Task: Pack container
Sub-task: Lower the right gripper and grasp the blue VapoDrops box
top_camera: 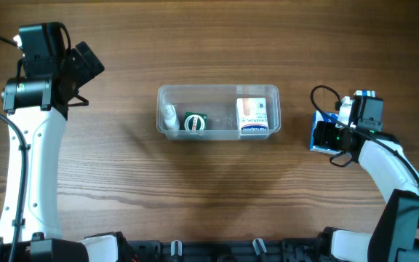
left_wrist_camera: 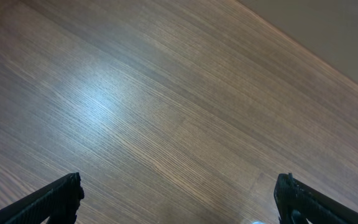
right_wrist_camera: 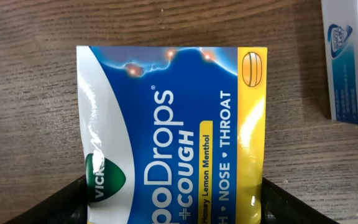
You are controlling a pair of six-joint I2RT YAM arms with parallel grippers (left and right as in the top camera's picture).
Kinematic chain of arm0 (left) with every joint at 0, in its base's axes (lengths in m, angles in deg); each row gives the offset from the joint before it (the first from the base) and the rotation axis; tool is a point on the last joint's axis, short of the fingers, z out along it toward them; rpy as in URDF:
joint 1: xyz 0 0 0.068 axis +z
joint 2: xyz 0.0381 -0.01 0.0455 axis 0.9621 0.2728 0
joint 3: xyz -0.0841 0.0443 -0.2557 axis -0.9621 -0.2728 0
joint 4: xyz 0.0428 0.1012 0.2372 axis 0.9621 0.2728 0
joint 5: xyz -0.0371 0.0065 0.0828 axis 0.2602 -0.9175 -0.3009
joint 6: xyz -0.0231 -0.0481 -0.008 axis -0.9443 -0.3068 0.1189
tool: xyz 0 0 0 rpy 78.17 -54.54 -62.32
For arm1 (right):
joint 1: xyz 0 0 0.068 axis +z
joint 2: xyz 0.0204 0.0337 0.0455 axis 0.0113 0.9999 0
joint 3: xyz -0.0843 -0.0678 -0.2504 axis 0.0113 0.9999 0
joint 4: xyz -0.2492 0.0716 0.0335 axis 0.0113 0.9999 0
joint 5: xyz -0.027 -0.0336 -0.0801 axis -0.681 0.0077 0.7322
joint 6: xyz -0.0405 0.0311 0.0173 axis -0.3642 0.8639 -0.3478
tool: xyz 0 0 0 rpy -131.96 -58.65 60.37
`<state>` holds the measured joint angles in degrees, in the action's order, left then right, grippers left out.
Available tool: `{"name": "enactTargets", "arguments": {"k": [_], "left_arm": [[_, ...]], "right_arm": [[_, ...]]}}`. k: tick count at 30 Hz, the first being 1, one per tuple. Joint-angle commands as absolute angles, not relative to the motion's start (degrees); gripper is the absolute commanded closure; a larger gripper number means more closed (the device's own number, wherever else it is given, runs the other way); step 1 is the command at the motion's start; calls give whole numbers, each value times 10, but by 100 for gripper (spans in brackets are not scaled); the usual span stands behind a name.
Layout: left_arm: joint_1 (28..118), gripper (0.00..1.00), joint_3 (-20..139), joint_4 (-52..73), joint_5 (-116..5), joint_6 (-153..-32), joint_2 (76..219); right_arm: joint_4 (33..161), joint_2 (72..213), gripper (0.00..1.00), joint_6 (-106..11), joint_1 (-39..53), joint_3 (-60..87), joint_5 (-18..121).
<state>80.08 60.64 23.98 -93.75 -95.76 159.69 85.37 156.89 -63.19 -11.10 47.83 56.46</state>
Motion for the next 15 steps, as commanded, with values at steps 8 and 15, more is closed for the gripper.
{"name": "enactTargets", "arguments": {"k": [8,15], "left_arm": [[803,0,613,240,-945,-955,1596],[803,0,613,240,-945,-955,1596]], "right_arm": [[1006,1560,25,-527,-110,352,530],[1125,1559,23,-525,-74,234,511]]}}
